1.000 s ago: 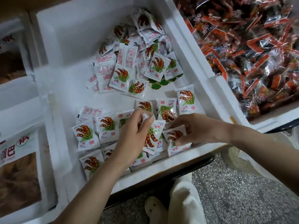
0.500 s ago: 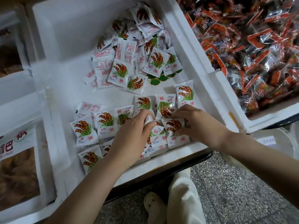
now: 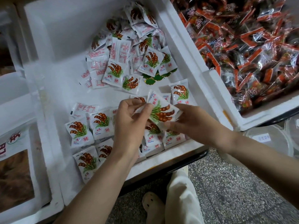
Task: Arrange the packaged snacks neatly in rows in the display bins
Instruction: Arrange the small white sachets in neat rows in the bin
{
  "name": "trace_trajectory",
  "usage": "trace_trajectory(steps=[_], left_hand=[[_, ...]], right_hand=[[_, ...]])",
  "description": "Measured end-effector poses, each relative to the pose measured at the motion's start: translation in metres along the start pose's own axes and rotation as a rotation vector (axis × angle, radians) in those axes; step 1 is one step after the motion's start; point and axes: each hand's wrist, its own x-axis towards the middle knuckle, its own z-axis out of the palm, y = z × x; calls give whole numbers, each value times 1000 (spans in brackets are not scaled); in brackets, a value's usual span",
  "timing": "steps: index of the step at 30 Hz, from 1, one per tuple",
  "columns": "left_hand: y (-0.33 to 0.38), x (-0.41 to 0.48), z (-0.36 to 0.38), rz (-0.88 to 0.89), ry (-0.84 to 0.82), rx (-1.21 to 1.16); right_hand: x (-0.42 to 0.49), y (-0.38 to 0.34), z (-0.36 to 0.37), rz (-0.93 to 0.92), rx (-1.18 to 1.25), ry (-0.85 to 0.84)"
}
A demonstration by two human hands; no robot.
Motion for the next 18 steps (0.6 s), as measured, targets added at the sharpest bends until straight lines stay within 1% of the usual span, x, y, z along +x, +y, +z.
trace_trajectory(steps=[3,5,6,7,8,10,12,13,14,16,18], left_hand=[[-1,-6,9,-11,-109,15],[-4,-11,15,8,-240,137],[-6,-12,17,32,-304,211],[-9,-12,20,74,-357,292],[-12,-11,21,132,-392,387],[-19,-5,21,288,-408,646],[-25,2,19,445,-424,925],[-27,3,17,475,-441,1044],[-30,4,15,476,-456,1147],[-36,4,9,474,-463,1284],[-40,1,3,470,-458,1333]], right_hand=[[-3,-8,-17,14,277,131],[-5,-10,-28,3,351,165],[-6,-10,-32,-16,332,166],[-5,-8,-36,-29,280,184],[-3,-6,-43,-52,174,211],[1,-3,-56,-113,-136,283],[7,0,-66,-189,-510,289],[10,4,-68,-212,-662,257],[14,8,-66,-228,-763,211],[20,20,-60,-250,-863,86],[26,31,-51,-271,-930,-17]])
